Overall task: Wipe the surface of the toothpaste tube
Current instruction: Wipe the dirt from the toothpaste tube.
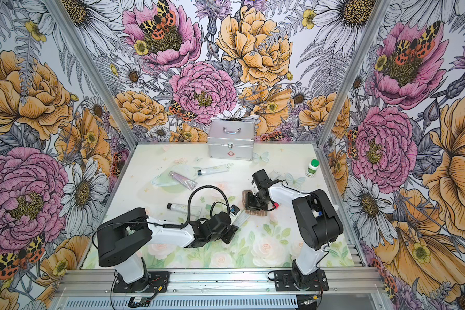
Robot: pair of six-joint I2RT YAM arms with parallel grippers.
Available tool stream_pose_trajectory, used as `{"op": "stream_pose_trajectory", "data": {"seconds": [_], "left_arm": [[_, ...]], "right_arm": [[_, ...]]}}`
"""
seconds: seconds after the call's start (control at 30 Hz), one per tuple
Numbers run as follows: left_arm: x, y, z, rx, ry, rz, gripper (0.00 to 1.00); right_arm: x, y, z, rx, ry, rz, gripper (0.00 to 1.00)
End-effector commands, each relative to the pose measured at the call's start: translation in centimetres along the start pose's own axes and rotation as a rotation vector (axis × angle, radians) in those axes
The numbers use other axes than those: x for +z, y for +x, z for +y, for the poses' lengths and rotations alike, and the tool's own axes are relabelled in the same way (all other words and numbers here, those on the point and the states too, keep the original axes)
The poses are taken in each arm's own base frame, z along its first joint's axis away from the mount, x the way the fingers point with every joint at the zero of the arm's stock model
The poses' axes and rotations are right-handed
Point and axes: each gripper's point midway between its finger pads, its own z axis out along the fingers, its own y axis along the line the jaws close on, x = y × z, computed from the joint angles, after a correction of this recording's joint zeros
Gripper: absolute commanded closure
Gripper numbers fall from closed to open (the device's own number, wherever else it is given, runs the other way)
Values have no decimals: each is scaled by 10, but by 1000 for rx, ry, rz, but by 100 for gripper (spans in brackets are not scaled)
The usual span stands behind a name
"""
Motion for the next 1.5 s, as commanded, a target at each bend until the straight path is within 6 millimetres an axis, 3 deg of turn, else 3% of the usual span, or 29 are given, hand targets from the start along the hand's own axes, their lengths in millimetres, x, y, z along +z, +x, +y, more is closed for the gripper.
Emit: {"op": "stream_pose_trajectory", "data": {"seconds": [0.0, 0.27, 0.37, 0.5, 0.67, 0.9, 1.03, 1.3, 1.47], "left_arm": [[3, 30, 2, 61, -19, 93, 75], [4, 28, 3, 62, -25, 90, 75], [4, 27, 3, 62, -23, 87, 75], [3, 28, 4, 62, -29, 87, 75], [1, 32, 6, 66, -39, 89, 75], [0, 34, 5, 81, -51, 90, 75], [2, 34, 10, 101, -95, 94, 75], [3, 31, 10, 108, -101, 91, 75], [3, 30, 11, 105, -101, 88, 76]], "right_arm": [[12, 27, -17, 10, 74, 68, 100], [12, 62, 13, -16, -11, 111, 100], [17, 64, 8, -21, 8, 118, 100], [21, 50, -13, -1, 68, 98, 100], [11, 18, -41, 34, 150, 36, 100], [8, 4, -34, 46, 115, 27, 100], [5, 15, -19, 27, 71, 43, 100], [9, 57, 12, -25, 6, 113, 100], [12, 66, 15, -45, 11, 120, 100]]}}
